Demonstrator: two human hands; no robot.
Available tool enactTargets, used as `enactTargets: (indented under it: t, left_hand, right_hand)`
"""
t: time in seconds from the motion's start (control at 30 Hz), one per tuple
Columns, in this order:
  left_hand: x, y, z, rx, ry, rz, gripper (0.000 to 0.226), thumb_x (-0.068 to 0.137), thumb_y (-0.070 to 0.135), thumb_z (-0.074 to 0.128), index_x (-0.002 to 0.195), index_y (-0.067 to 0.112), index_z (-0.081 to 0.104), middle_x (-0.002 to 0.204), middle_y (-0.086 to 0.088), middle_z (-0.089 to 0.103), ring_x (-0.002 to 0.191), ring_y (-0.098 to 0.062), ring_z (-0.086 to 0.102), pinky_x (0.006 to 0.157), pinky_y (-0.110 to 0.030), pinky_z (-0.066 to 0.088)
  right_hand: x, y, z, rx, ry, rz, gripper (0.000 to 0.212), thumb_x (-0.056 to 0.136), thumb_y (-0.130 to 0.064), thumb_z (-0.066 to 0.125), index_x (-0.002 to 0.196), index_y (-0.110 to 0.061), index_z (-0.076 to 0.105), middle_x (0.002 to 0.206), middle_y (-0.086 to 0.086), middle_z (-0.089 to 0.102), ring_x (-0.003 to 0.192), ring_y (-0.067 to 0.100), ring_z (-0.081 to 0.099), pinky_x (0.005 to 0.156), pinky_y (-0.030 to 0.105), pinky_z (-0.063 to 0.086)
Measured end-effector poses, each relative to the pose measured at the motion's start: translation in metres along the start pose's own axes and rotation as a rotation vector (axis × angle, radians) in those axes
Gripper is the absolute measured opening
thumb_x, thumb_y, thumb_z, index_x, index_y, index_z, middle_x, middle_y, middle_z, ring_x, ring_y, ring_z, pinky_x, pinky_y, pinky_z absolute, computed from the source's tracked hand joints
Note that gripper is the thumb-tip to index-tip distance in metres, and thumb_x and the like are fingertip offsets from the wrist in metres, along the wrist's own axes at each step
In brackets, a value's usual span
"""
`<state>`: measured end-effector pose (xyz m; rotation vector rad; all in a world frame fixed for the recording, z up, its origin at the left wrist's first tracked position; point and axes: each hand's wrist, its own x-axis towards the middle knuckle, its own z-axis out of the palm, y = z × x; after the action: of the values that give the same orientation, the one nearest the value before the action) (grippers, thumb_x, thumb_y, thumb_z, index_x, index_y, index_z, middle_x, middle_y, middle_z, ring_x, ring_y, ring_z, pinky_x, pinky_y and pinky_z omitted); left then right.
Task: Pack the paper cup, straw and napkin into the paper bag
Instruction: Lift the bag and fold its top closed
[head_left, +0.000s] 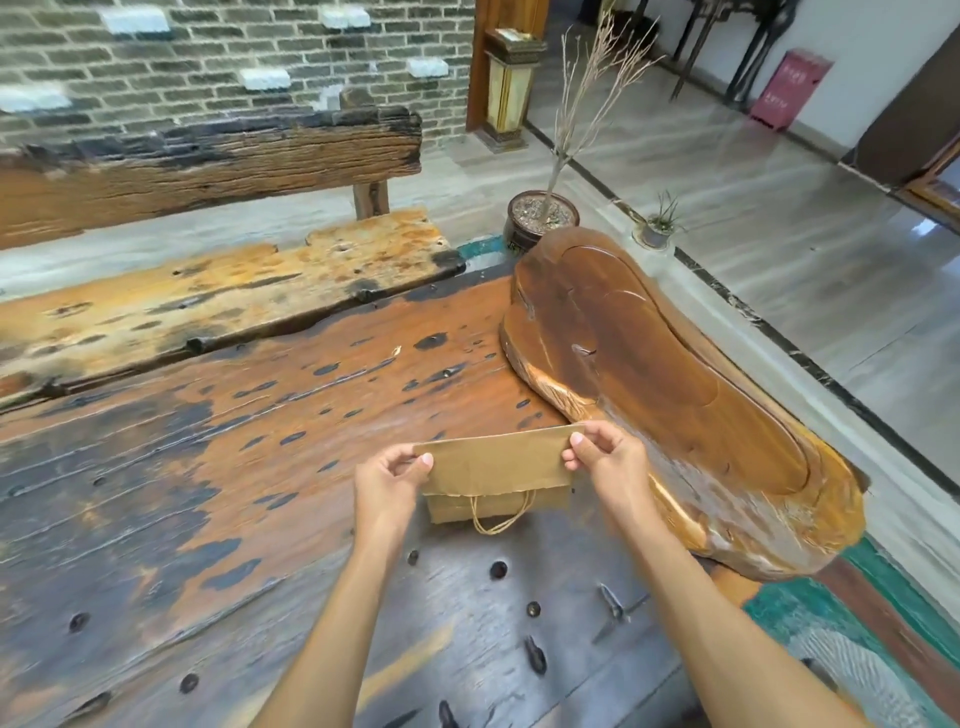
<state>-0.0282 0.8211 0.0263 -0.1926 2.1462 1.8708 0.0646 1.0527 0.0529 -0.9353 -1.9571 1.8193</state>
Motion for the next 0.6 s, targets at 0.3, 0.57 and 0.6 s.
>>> enactTargets:
  t: [0.3, 0.57, 0.6]
  left_hand:
    - [0.022, 0.005, 0.065, 0.036, 0.216, -0.082, 0.007, 0.087, -0.001, 0.069, 0.085, 0.006, 0.072, 0.071, -0.004, 0.070, 0.063, -0.014, 0.062, 0.056, -0.013, 0.051]
    - [0.051, 0.008, 0.107, 0.038, 0.335, -0.147, 0.012, 0.089, -0.004, 0.065, 0.082, 0.005, 0.070, 0.072, -0.008, 0.067, 0.064, -0.016, 0.060, 0.059, -0.017, 0.051]
    - [0.058, 0.006, 0.111, 0.035, 0.342, -0.156, 0.016, 0.089, -0.005, 0.065, 0.079, 0.007, 0.069, 0.070, -0.006, 0.067, 0.063, -0.015, 0.060, 0.057, -0.015, 0.050]
  right_hand:
    - [0.125, 0.014, -0.013, -0.094, -0.274, 0.002, 0.016, 0.091, 0.010, 0.054, 0.090, -0.001, 0.066, 0.068, 0.010, 0.060, 0.048, 0.002, 0.056, 0.050, 0.017, 0.049]
    - [0.194, 0.020, -0.008, -0.055, -0.385, 0.069, 0.015, 0.092, 0.010, 0.052, 0.097, 0.005, 0.065, 0.074, 0.013, 0.059, 0.051, 0.006, 0.055, 0.052, 0.015, 0.049]
    - [0.201, 0.022, -0.006, -0.054, -0.387, 0.083, 0.015, 0.092, 0.009, 0.052, 0.096, 0.004, 0.065, 0.074, 0.013, 0.059, 0.053, 0.009, 0.055, 0.052, 0.016, 0.049]
